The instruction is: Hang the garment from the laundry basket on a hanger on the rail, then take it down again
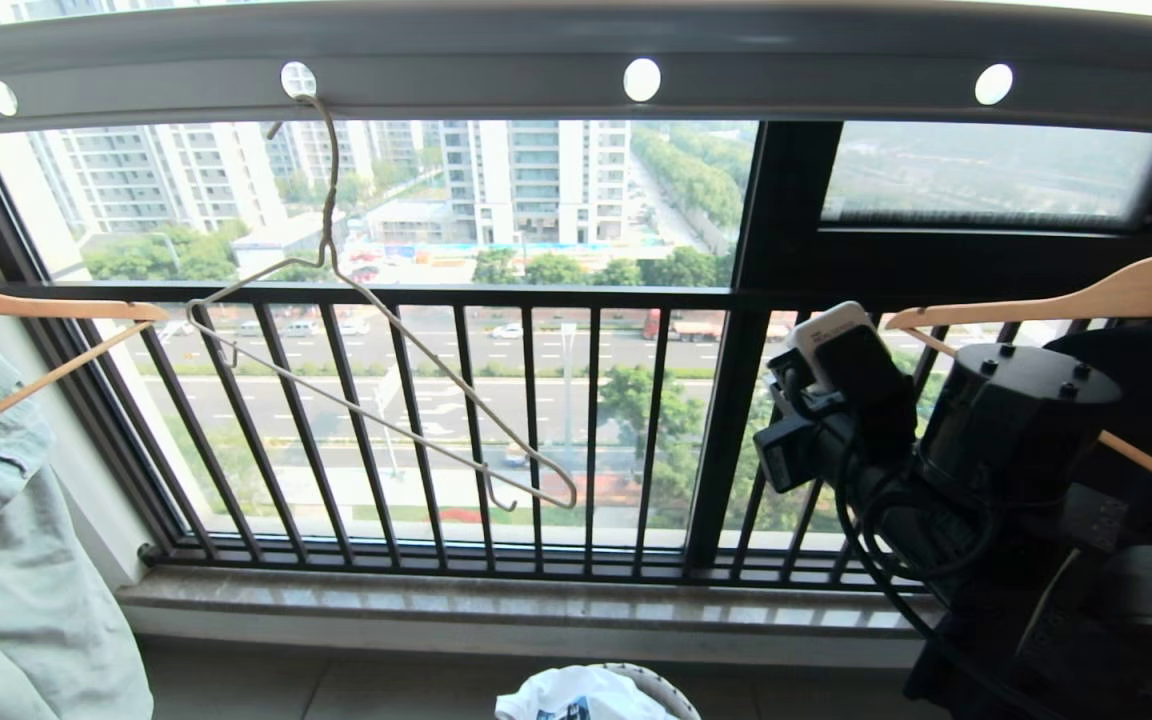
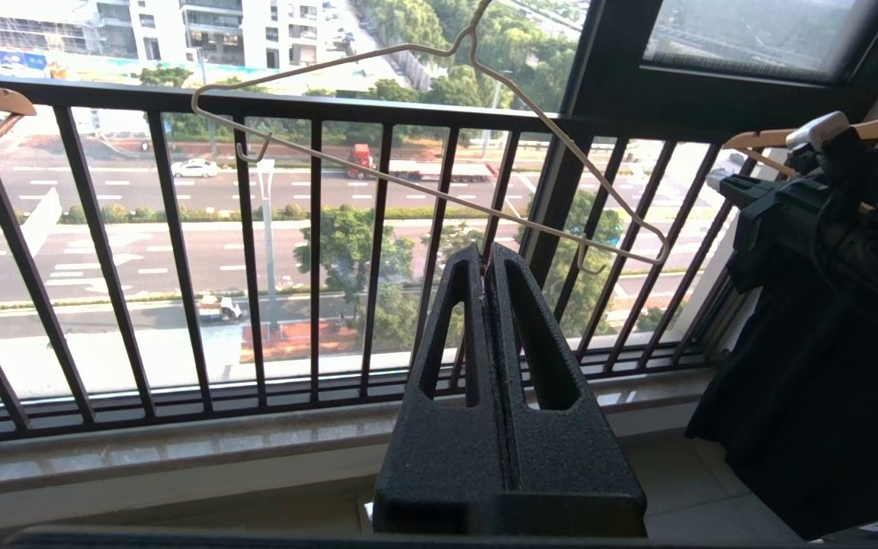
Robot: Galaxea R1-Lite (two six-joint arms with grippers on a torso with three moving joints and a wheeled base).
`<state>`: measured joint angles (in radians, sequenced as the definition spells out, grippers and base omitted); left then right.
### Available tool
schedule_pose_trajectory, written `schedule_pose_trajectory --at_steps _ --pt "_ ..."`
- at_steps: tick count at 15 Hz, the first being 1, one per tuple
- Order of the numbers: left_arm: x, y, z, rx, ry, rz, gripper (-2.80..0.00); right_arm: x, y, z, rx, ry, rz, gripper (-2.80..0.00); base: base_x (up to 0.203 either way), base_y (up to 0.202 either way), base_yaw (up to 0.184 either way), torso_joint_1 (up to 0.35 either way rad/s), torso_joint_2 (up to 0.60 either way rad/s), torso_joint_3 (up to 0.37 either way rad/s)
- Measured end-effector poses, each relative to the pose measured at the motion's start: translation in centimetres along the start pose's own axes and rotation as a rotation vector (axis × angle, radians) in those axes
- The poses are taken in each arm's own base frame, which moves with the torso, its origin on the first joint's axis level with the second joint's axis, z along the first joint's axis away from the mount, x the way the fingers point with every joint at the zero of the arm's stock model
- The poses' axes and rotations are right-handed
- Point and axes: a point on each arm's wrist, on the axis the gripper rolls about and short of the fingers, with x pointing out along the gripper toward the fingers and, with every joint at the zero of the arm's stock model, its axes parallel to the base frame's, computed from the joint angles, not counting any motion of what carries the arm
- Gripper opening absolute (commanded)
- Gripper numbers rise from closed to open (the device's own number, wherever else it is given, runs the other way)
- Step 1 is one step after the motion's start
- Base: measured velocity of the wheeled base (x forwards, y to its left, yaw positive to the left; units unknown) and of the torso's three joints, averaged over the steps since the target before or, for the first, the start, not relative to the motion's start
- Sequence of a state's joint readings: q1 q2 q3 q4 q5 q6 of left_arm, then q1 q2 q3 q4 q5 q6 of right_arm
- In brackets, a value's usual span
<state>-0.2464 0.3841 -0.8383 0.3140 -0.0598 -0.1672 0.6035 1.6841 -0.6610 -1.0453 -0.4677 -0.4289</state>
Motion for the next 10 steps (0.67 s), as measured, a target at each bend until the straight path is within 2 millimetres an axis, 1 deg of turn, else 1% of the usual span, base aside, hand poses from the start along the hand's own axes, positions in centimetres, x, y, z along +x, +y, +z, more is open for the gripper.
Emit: schedule_pose_trajectory --at_steps 3,5,7,9,10 --pt "-0.9 -0.1 -0.4 0.007 -0.033 0.035 -2.80 -4.7 -4.1 2.4 0.030 -0.028 -0.079 -2.80 0.000 0.000 0.000 0.000 0.00 0.000" --pt "-1.3 -0.4 -0.7 0.015 -0.053 0.073 -2.80 -8.2 -7.4 3.3 0.048 -0.034 -0.155 -2.80 0.000 0.000 0.000 0.000 0.00 0.000" --pt "-1.7 -0.8 -0.9 0.028 -0.074 0.127 -2.80 -12.2 -11.0 3.8 0.072 -0.047 -0.273 -2.80 0.000 0.000 0.000 0.000 0.00 0.000" --pt "-2.0 -1.2 -1.7 0.046 -0.086 0.181 -2.80 -17.1 -14.5 4.4 0.091 -0.051 -0.436 -2.80 0.000 0.000 0.000 0.000 0.00 0.000" --pt "-2.1 -1.3 -2.3 0.063 -0.081 0.193 -2.80 -19.6 -15.7 4.8 0.092 -0.048 -0.506 -2.80 0.000 0.000 0.000 0.000 0.00 0.000"
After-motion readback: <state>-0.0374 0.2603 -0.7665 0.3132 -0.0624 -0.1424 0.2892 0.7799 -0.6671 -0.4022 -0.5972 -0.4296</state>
